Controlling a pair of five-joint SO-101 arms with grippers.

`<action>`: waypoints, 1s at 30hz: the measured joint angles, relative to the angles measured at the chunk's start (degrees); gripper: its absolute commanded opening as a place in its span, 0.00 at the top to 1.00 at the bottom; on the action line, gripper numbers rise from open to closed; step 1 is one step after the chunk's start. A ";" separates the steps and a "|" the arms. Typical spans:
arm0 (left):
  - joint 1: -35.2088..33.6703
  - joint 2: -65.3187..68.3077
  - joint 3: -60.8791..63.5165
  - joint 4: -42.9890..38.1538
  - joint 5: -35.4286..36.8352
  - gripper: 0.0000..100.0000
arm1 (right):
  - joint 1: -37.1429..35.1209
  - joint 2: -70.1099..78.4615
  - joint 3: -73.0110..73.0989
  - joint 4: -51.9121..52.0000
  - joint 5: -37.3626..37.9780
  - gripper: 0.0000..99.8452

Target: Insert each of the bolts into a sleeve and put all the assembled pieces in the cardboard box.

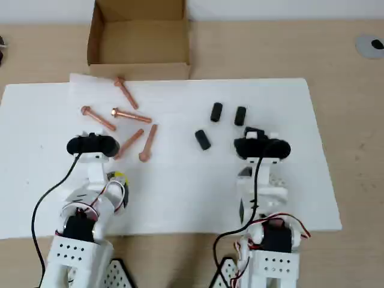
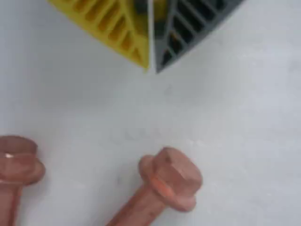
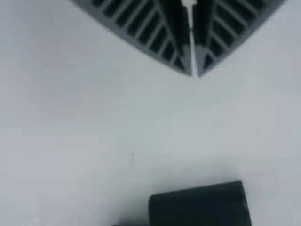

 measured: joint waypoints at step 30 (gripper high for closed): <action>-1.41 0.00 0.00 0.35 0.00 0.99 | 0.00 0.00 0.00 0.00 0.00 0.99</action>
